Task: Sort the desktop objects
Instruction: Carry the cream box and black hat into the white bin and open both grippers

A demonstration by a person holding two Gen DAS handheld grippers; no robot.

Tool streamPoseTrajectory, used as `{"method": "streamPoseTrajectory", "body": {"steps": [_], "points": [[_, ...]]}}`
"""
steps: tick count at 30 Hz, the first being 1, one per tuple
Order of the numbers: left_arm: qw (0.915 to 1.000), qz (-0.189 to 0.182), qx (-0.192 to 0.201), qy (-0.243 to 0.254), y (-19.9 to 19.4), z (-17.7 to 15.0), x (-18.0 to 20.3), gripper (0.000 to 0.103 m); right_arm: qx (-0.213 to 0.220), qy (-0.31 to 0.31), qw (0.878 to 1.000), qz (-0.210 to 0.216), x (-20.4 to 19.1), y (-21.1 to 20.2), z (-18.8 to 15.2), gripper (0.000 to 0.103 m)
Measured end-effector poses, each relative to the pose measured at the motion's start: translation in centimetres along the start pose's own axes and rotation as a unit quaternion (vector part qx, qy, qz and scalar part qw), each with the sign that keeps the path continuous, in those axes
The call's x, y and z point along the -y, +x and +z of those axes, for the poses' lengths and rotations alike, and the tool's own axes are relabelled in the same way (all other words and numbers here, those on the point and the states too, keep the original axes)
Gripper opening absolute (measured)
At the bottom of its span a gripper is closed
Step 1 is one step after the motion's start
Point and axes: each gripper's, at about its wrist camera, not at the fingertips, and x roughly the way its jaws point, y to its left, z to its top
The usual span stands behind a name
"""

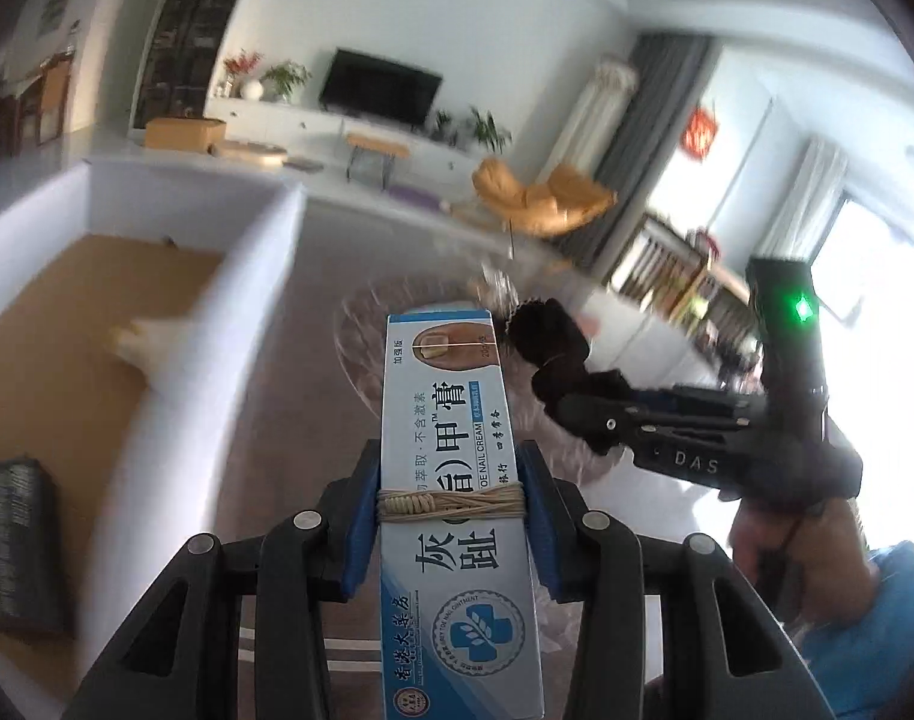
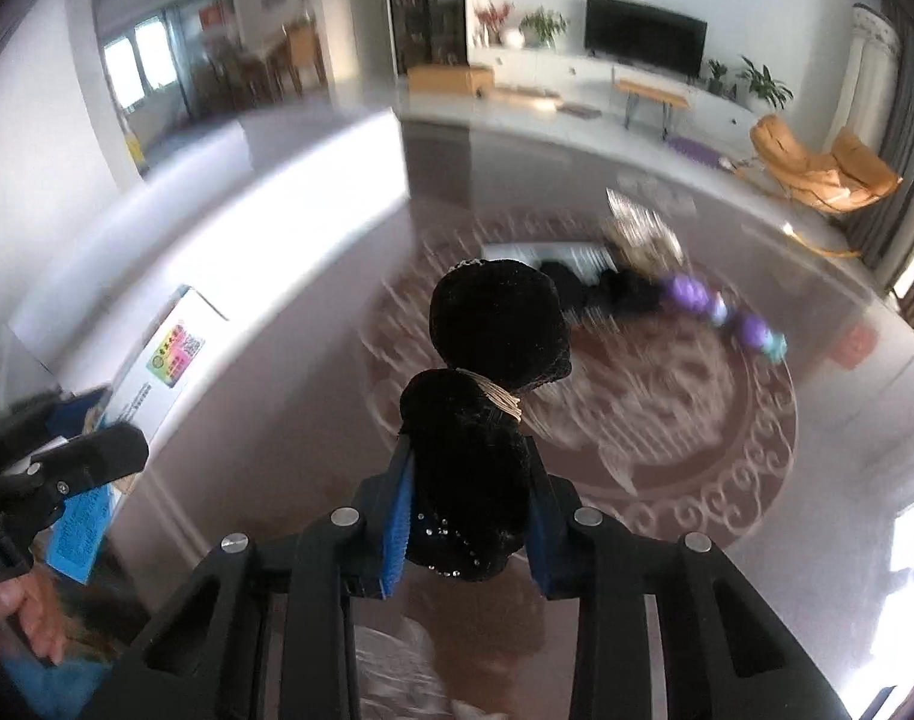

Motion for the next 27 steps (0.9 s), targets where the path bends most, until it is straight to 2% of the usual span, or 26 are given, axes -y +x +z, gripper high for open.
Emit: {"method": "streamPoseTrajectory", "body": {"steps": [4, 7, 10, 13, 14, 16, 17, 18, 19, 21, 23, 24, 25, 26, 27], "points": [[0.9979, 0.044, 0.038, -0.027, -5.1, 2.7, -5.0, 0.043, 0.037, -0.020, 0.996, 0.085, -6.7, -1.5, 4.2, 0.032], [0.9918, 0.115, 0.037, -0.043, -7.1, 4.2, -10.3, 0.043, 0.039, -0.040, 0.988, 0.147, -12.4, -0.6, 6.7, 0.032], [0.9826, 0.174, 0.009, -0.064, -6.8, 4.9, -15.3, 0.043, 0.028, -0.066, 0.984, 0.161, -17.2, 2.3, 8.1, 0.032], [0.9729, 0.216, -0.049, -0.068, -5.0, 4.8, -18.7, 0.043, -0.005, -0.074, 0.983, 0.171, -21.1, 6.6, 8.6, 0.032], [0.9656, 0.235, -0.086, -0.070, -3.7, 4.6, -19.7, 0.044, -0.014, -0.076, 0.982, 0.173, -21.7, 7.6, 8.6, 0.034], [0.9523, 0.266, -0.129, -0.077, -2.4, 4.2, -20.4, 0.044, -0.047, -0.080, 0.980, 0.176, -23.0, 10.0, 8.3, 0.043], [0.9494, 0.274, -0.134, -0.075, -2.1, 4.3, -20.3, 0.044, -0.059, -0.079, 0.979, 0.178, -23.2, 10.6, 8.1, 0.055], [0.9505, 0.277, -0.125, -0.065, -2.2, 4.4, -19.8, 0.052, -0.065, -0.076, 0.979, 0.180, -23.3, 11.0, 7.9, 0.060], [0.9502, 0.283, -0.116, -0.058, -2.4, 4.5, -19.4, 0.069, -0.059, -0.071, 0.979, 0.184, -23.2, 10.8, 7.7, 0.065], [0.9449, 0.314, -0.083, -0.038, -3.2, 4.7, -18.2, 0.087, -0.033, -0.067, 0.979, 0.189, -22.6, 9.5, 7.4, 0.071], [0.9432, 0.328, -0.040, -0.030, -4.2, 4.5, -17.0, 0.089, 0.006, -0.069, 0.982, 0.174, -21.4, 7.4, 6.8, 0.085], [0.9462, 0.320, -0.029, -0.036, -4.5, 4.4, -16.9, 0.089, 0.032, -0.071, 0.984, 0.160, -20.4, 6.1, 6.2, 0.089], [0.9503, 0.308, -0.019, -0.044, -4.8, 4.3, -16.6, 0.089, 0.051, -0.072, 0.986, 0.144, -19.4, 5.3, 5.6, 0.097], [0.9570, 0.285, -0.003, -0.054, -5.2, 4.5, -15.9, 0.089, 0.076, -0.070, 0.988, 0.113, -17.8, 4.1, 4.6, 0.103], [0.9619, 0.267, 0.009, -0.058, -5.4, 4.4, -15.0, 0.089, 0.089, -0.067, 0.989, 0.094, -17.0, 3.4, 3.9, 0.103]]}}
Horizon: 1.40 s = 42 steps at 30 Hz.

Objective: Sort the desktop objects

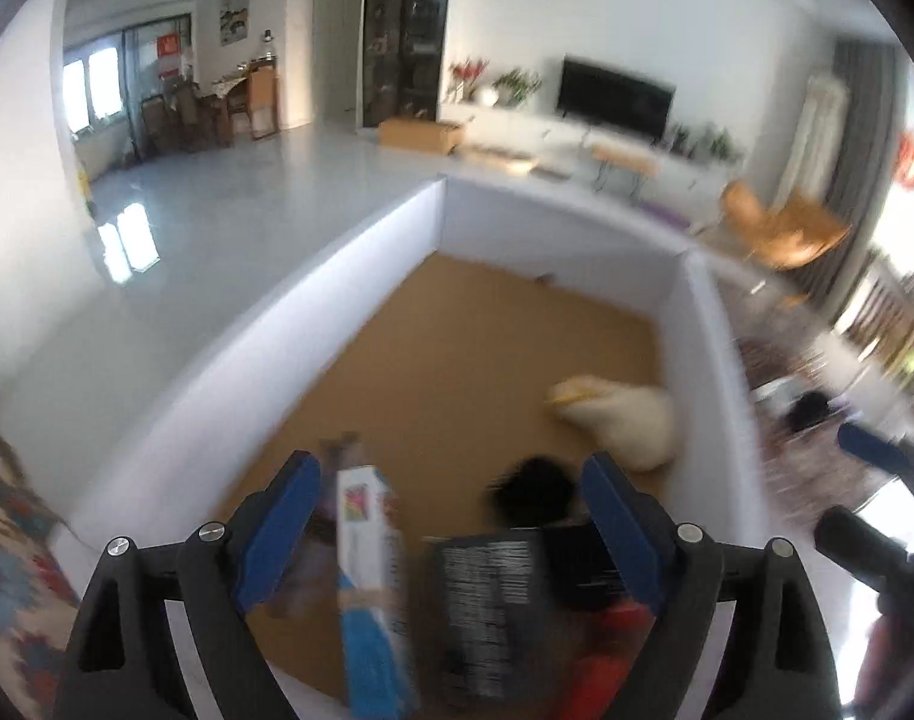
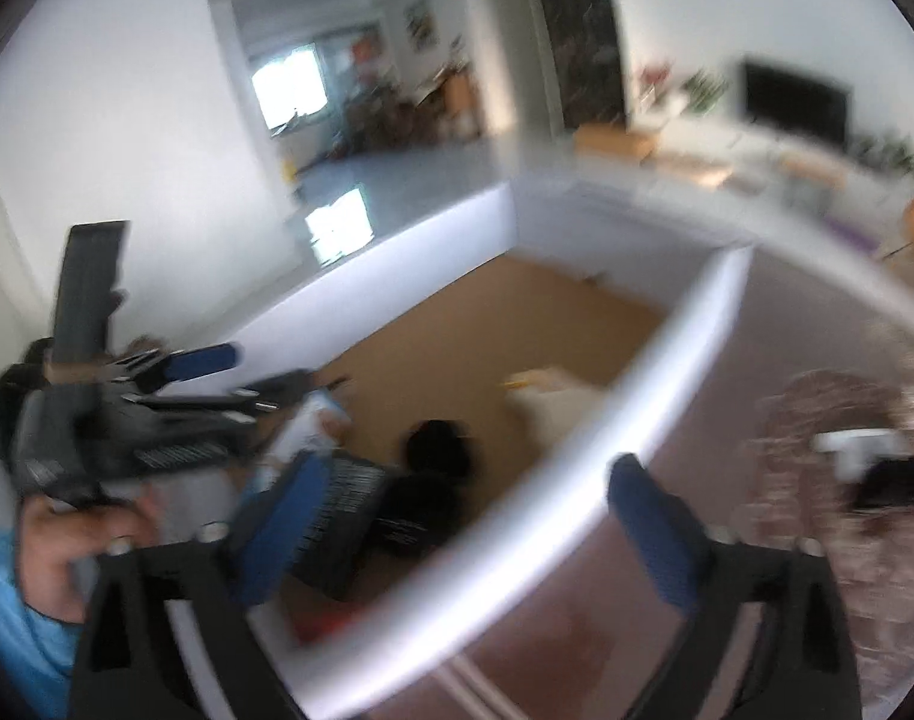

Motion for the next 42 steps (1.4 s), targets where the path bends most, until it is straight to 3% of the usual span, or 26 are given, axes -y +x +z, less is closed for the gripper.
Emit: {"method": "streamPoseTrajectory", "body": {"steps": [4, 9, 12, 15, 18, 23, 32, 42], "points": [[0.9956, -0.081, 0.038, 0.028, -3.6, -0.7, 4.9, 0.089, 0.015, 0.033, 0.996, -0.087, 7.1, -2.9, -4.7, 0.103], [0.9757, -0.194, 0.037, 0.094, -6.0, -3.1, 13.4, 0.091, -0.077, 0.098, 0.971, -0.206, 18.0, -4.6, -13.5, 0.103], [0.9620, -0.230, 0.013, 0.147, -5.5, -5.5, 19.3, 0.103, -0.103, 0.130, 0.955, -0.244, 22.3, -6.1, -16.5, 0.103], [0.9542, -0.228, -0.026, 0.191, -2.2, -8.7, 24.2, 0.103, -0.111, 0.154, 0.946, -0.264, 25.3, -7.0, -17.6, 0.103], [0.9492, -0.222, -0.074, 0.210, 2.3, -10.6, 28.3, 0.103, -0.107, 0.170, 0.944, -0.262, 26.9, -7.8, -17.7, 0.103], [0.9476, -0.193, -0.113, 0.228, 7.6, -12.1, 32.3, 0.103, -0.109, 0.187, 0.943, -0.254, 27.8, -7.5, -18.0, 0.103], [0.9449, -0.149, -0.111, 0.269, 11.9, -11.5, 35.7, 0.103, -0.110, 0.187, 0.941, -0.258, 27.0, -7.8, -18.0, 0.103], [0.9455, -0.151, -0.104, 0.269, 12.3, -11.2, 35.9, 0.103, -0.110, 0.187, 0.941, -0.258, 27.0, -7.8, -17.9, 0.103]]}}
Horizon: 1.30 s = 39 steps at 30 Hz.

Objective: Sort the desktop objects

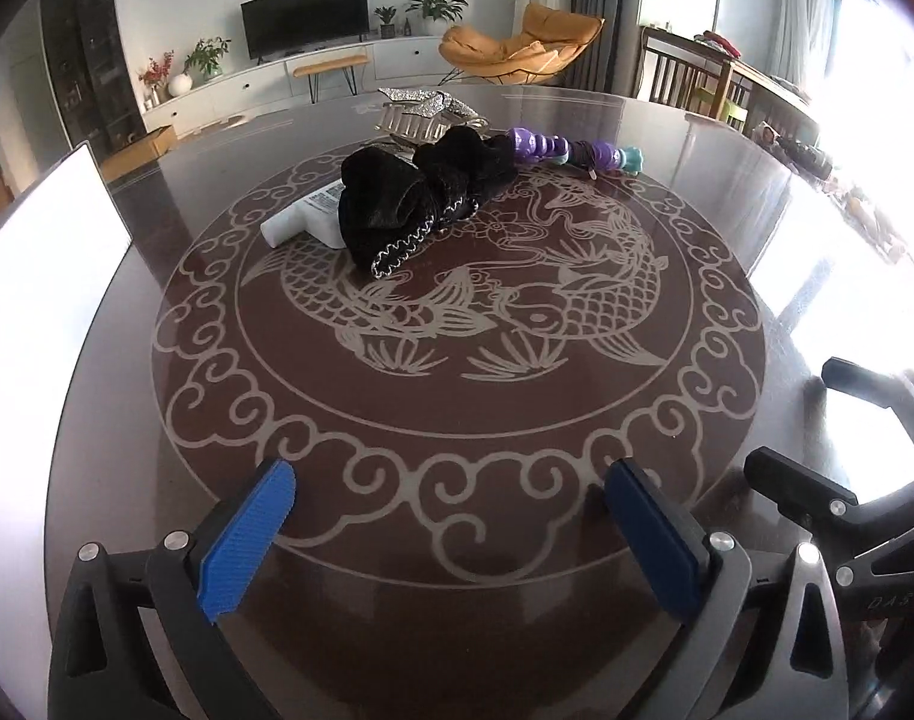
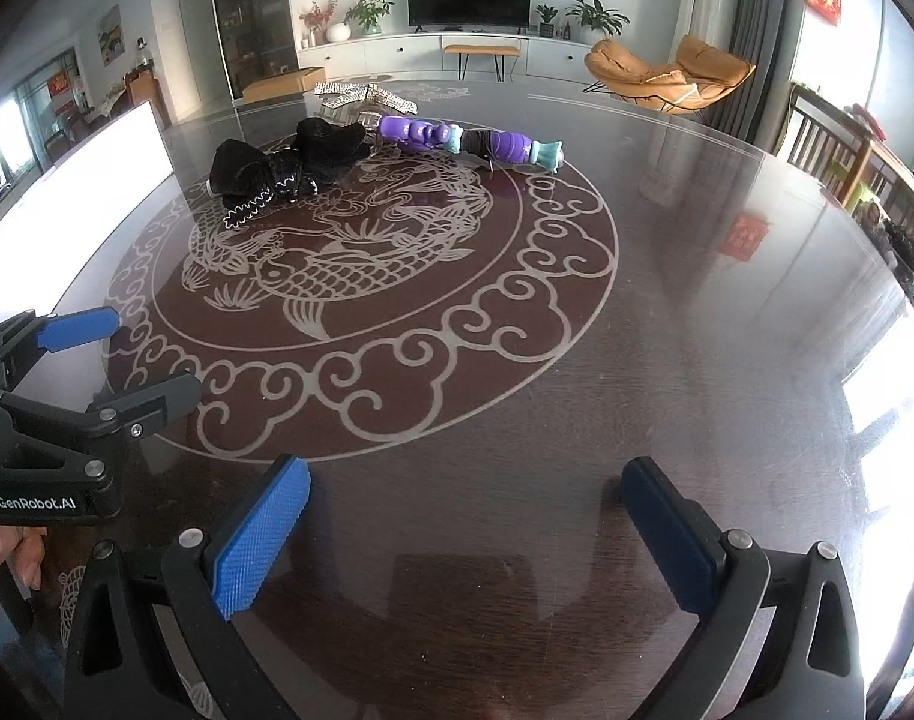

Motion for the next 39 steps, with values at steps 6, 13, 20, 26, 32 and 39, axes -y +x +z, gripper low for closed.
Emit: {"method": "streamPoseTrajectory", "body": {"steps": [6, 13, 20, 26, 32, 39], "points": [[1.0000, 0.000, 0.000, 0.000, 0.0, 0.0, 0.0, 0.103, 0.000, 0.000, 1.000, 0.000, 0.0, 0.0, 0.0, 0.103], [1.0000, 0.001, 0.000, 0.000, -0.1, -0.1, 0.0, 0.103, 0.000, 0.000, 1.000, 0.000, 0.0, 0.0, 0.0, 0.103], [1.0000, 0.001, 0.000, -0.001, 0.0, 0.0, 0.1, 0.103, 0.000, 0.000, 1.000, 0.000, 0.0, 0.0, 0.0, 0.103], [1.0000, 0.001, 0.000, -0.001, 0.0, 0.0, 0.2, 0.103, 0.000, 0.000, 1.000, 0.000, 0.0, 0.0, 0.0, 0.103], [1.0000, 0.001, 0.000, -0.002, 0.0, 0.0, 0.2, 0.103, 0.000, 0.000, 1.000, 0.000, 0.0, 0.0, 0.0, 0.103], [0.9994, -0.024, 0.006, -0.025, -0.1, 0.2, -0.8, 0.103, 0.000, 0.000, 1.000, 0.000, 0.0, 0.0, 0.0, 0.103]]}}
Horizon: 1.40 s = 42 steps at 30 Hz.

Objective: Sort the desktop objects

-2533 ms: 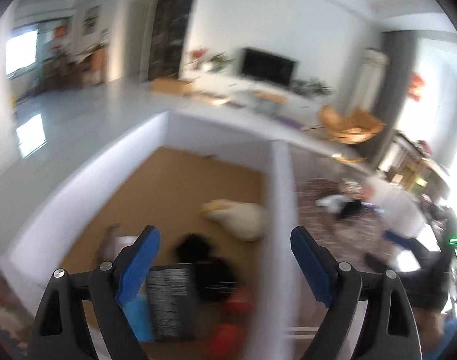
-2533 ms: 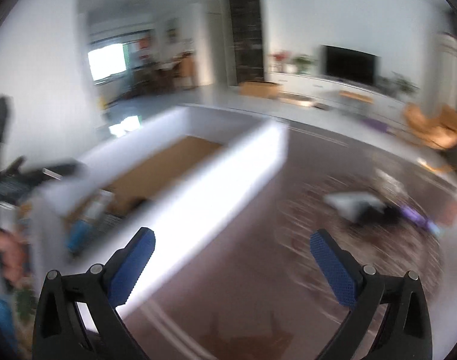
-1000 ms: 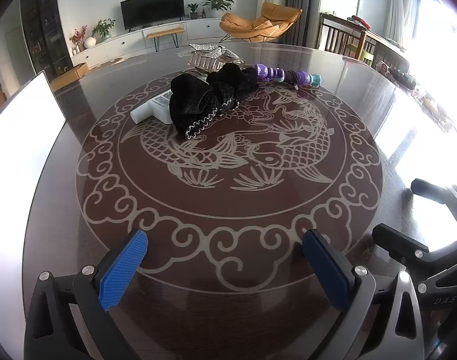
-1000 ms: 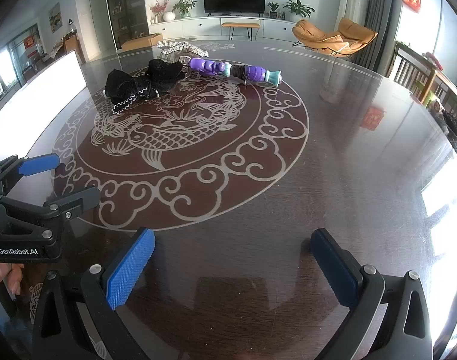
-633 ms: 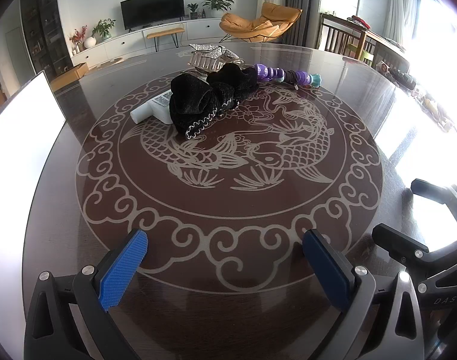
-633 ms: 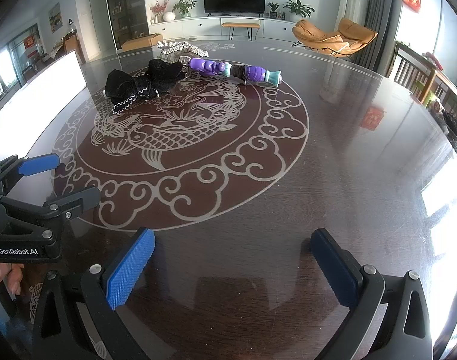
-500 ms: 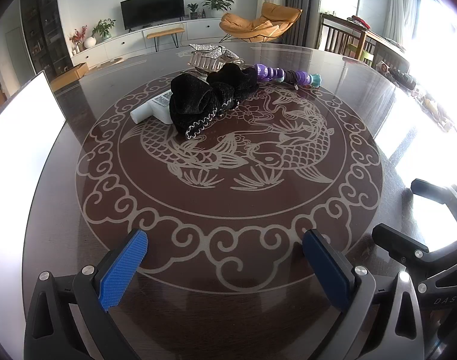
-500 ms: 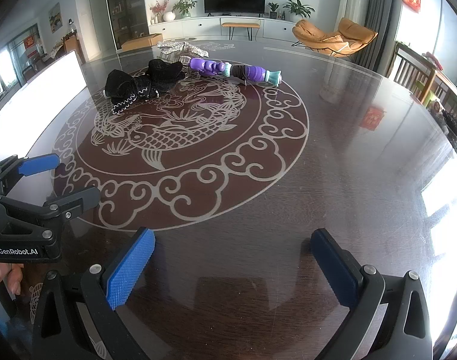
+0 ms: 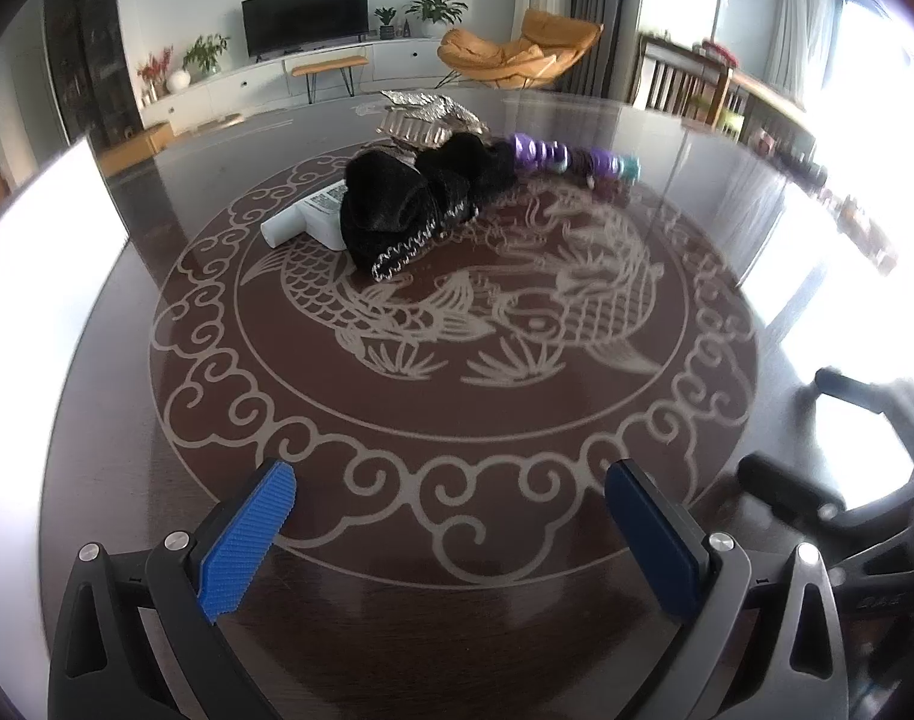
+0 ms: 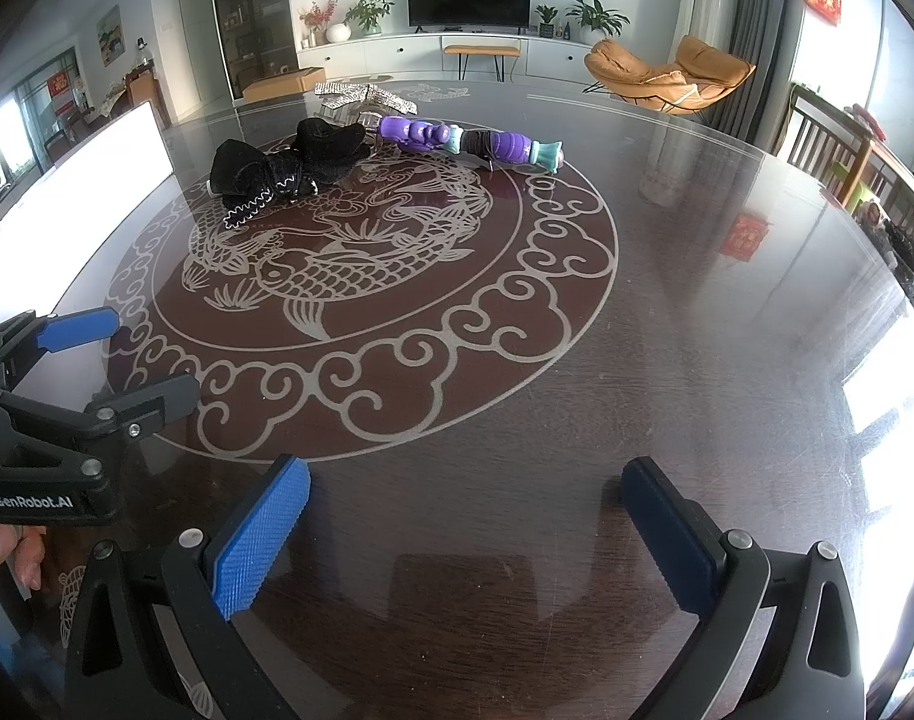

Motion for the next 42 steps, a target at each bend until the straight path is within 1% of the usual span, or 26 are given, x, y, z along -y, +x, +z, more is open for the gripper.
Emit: {"method": "streamPoseTrajectory", "body": {"steps": [1, 3, 5, 6, 7, 8, 10, 14, 16, 18, 19, 21, 22, 23, 24, 28, 29, 30, 31, 32, 33, 34, 37, 38, 40, 42], "points": [[0.9998, -0.005, 0.003, -0.017, -0.1, 0.4, -0.8, 0.103, 0.000, 0.000, 1.000, 0.000, 0.0, 0.0, 0.0, 0.103], [0.9967, -0.006, 0.022, -0.078, -0.6, 2.1, -3.6, 0.103, 0.000, 0.000, 1.000, 0.000, 0.0, 0.0, 0.0, 0.103], [0.9921, 0.008, 0.037, -0.119, -0.9, 4.5, -5.8, 0.103, 0.000, 0.000, 1.000, 0.000, 0.0, 0.0, 0.0, 0.103], [0.9901, 0.025, 0.048, -0.129, -0.7, 6.3, -7.0, 0.103, 0.000, 0.000, 1.000, 0.000, 0.0, 0.0, 0.0, 0.103], [0.9894, 0.042, 0.050, -0.130, -0.3, 7.7, -7.8, 0.103, 0.000, 0.000, 1.000, 0.000, 0.0, 0.0, 0.0, 0.103], [0.9887, 0.070, 0.042, -0.126, 0.7, 9.7, -8.8, 0.103, 0.000, 0.000, 1.000, 0.000, 0.0, 0.0, 0.0, 0.103], [0.9898, 0.088, 0.016, -0.111, 3.0, 12.3, -9.7, 0.103, 0.000, 0.000, 1.000, 0.000, 0.0, 0.0, 0.0, 0.103], [0.9936, 0.092, -0.012, -0.064, 6.9, 15.1, -9.0, 0.103, 0.000, 0.000, 1.000, 0.000, 0.0, 0.0, 0.0, 0.103], [0.9964, 0.072, -0.024, -0.039, 8.0, 15.4, -7.9, 0.103, 0.000, 0.000, 1.000, 0.000, 0.0, 0.0, 0.0, 0.103], [0.9989, 0.037, -0.030, 0.001, 8.8, 15.2, -6.3, 0.103, 0.000, 0.000, 1.000, 0.000, 0.0, 0.0, 0.0, 0.103], [0.9995, 0.021, -0.022, 0.013, 8.6, 15.1, -5.7, 0.103, 0.000, 0.000, 1.000, 0.000, 0.0, 0.0, 0.0, 0.103], [0.9987, 0.000, -0.025, 0.044, 8.5, 14.9, -4.3, 0.103, 0.000, 0.000, 1.000, 0.000, 0.0, 0.0, 0.0, 0.103], [0.9969, -0.001, -0.040, 0.067, 8.9, 14.7, -3.4, 0.103, 0.000, 0.000, 1.000, 0.000, 0.0, 0.0, 0.0, 0.103], [0.9958, -0.004, -0.048, 0.078, 9.1, 14.6, -3.1, 0.103, 0.000, 0.000, 1.000, 0.000, 0.0, 0.0, 0.0, 0.103], [0.9945, -0.025, -0.058, 0.083, 9.4, 14.3, -2.9, 0.103, 0.000, 0.000, 1.000, 0.000, 0.0, 0.0, 0.0, 0.103], [0.9942, -0.023, -0.060, 0.087, 9.3, 14.4, -3.0, 0.103, 0.000, 0.000, 1.000, 0.000, 0.0, 0.0, 0.0, 0.103], [0.9949, -0.018, -0.055, 0.083, 9.2, 14.4, -3.0, 0.103, 0.000, 0.000, 1.000, 0.000, 0.0, 0.0, 0.0, 0.103], [0.9958, -0.007, -0.043, 0.080, 8.8, 14.2, -3.0, 0.089, 0.000, 0.000, 1.000, 0.000, 0.0, 0.0, 0.0, 0.103], [0.9967, -0.009, -0.029, 0.075, 8.7, 14.0, -3.2, 0.065, 0.000, 0.000, 1.000, 0.000, 0.0, 0.0, 0.0, 0.103], [0.9974, 0.002, -0.015, 0.070, 8.1, 13.7, -3.4, 0.062, 0.000, 0.000, 1.000, 0.000, 0.0, 0.0, 0.0, 0.103], [0.9984, 0.008, -0.013, 0.054, 7.7, 13.2, -3.6, 0.057, 0.000, 0.000, 1.000, 0.000, 0.0, 0.0, 0.0, 0.103], [0.9992, 0.017, -0.009, 0.036, 7.2, 12.6, -3.9, 0.054, 0.000, 0.000, 1.000, 0.000, 0.0, 0.0, 0.0, 0.103], [0.9993, 0.037, 0.000, 0.000, 5.4, 10.2, -4.2, 0.054, 0.000, 0.000, 1.000, 0.000, 0.0, 0.0, 0.0, 0.103], [0.9985, 0.052, 0.003, -0.017, 4.3, 8.6, -4.4, 0.054, 0.000, 0.000, 1.000, 0.000, 0.0, 0.0, 0.0, 0.103], [0.9968, 0.068, 0.008, -0.041, 2.6, 6.0, -4.6, 0.054, 0.000, 0.000, 1.000, 0.000, 0.0, 0.0, 0.0, 0.103], [0.9938, 0.084, 0.016, -0.072, 0.0, 2.4, -4.9, 0.054, 0.000, 0.000, 1.000, 0.000, 0.0, 0.0, 0.0, 0.103]]}}
